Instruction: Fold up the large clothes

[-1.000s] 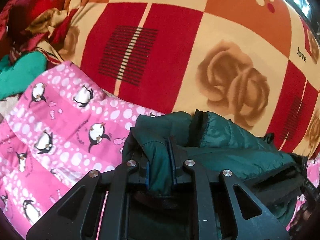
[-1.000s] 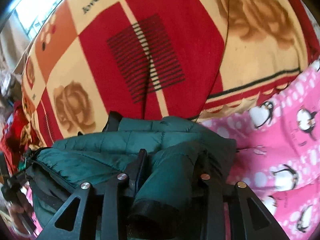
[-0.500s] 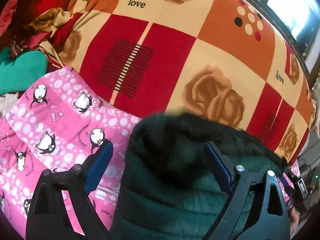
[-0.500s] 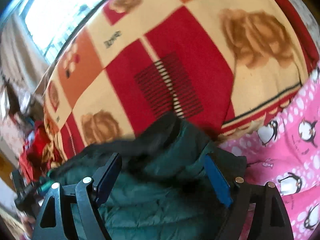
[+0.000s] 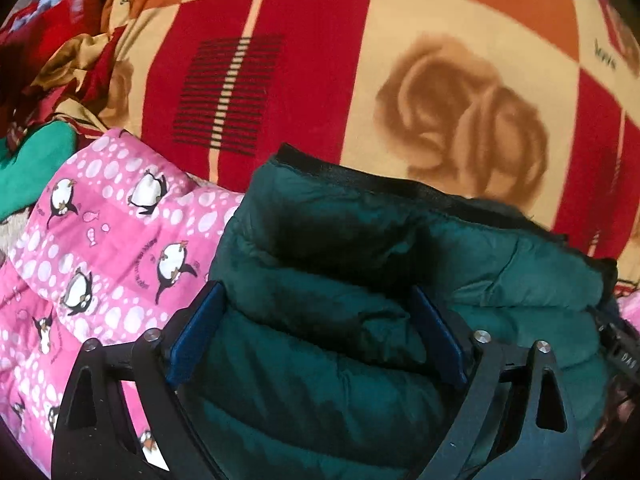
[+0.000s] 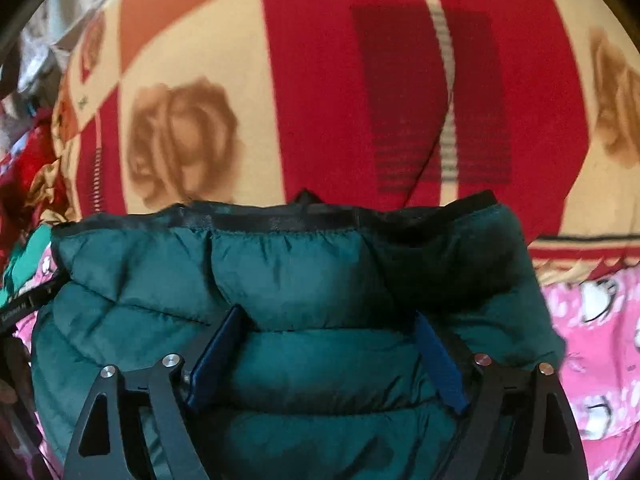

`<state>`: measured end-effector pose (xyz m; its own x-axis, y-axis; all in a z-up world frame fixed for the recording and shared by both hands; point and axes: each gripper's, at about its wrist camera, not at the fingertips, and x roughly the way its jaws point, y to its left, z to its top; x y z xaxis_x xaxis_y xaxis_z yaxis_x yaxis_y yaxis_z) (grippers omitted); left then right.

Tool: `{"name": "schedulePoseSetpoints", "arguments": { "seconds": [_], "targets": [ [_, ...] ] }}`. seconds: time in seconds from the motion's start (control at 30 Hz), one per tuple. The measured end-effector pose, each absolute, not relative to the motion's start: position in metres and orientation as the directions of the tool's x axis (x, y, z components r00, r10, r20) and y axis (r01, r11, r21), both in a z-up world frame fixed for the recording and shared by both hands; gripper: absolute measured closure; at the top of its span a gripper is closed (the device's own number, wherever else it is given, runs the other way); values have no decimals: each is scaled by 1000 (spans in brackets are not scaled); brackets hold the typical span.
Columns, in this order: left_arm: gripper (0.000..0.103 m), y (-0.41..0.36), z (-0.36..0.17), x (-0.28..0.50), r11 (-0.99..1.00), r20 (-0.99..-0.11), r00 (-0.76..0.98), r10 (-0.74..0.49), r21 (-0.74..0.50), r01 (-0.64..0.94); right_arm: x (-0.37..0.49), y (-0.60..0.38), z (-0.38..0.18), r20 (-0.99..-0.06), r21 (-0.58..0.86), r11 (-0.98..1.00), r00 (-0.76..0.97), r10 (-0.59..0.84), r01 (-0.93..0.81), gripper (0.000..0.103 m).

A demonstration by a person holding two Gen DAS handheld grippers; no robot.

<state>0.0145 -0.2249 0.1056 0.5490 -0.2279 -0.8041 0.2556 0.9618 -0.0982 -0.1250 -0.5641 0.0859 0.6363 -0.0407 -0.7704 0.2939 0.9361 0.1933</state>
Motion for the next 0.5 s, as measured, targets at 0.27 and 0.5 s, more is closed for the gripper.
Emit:
{"name": "schedulePoseSetpoints", "arguments": {
  "seconds": [0.27,0.5],
  "targets": [
    [2,-229,93,21,966,-796,567,-213,-83,246,-132,-564,95,-763,207,933,645,-34,294,15],
    [1,-229,91,20,965,-787,577,-219,-89,245,-165,-586,97,-729,214,912,678,-89,349,15]
  ]
}}
